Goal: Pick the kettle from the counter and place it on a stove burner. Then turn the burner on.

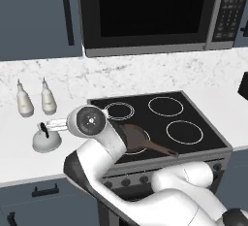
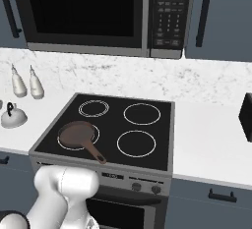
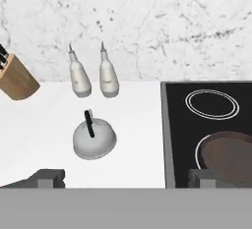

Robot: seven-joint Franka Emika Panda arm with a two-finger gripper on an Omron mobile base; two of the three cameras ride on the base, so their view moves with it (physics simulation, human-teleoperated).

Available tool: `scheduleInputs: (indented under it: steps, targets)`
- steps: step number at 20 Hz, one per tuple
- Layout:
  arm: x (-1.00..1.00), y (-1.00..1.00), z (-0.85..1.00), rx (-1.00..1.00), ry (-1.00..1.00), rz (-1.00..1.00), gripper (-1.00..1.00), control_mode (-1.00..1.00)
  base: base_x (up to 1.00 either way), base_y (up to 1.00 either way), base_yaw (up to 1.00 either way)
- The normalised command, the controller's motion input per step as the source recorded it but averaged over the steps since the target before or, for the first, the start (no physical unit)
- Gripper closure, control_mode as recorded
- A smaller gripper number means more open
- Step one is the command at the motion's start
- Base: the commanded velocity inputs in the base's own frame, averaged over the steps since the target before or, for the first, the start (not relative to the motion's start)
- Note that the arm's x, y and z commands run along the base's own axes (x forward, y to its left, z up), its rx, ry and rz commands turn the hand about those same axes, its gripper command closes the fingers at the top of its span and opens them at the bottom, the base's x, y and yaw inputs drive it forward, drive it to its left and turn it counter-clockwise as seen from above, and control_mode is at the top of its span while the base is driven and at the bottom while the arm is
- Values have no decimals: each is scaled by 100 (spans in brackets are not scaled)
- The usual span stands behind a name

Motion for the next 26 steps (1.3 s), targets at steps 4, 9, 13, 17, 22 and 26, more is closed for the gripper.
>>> scheduleInputs:
  steps: [4, 9, 13, 17, 22, 26]
  targets:
    - [3, 100, -12, 2, 3, 6, -100, -100, 0, 0, 0]
    - [49, 86, -27, 3, 26, 17, -100, -100, 0, 0, 0]
    - [58, 0, -4, -9, 31, 5, -100, -100, 0, 0, 0]
    - [36, -5, -28, -9, 13, 1, -100, -100, 0, 0, 0]
    - [11, -1, -49, -16, 2, 0, -100, -100, 0, 0, 0]
    - [32, -8, -38, -10, 0, 0, -100, -100, 0, 0, 0]
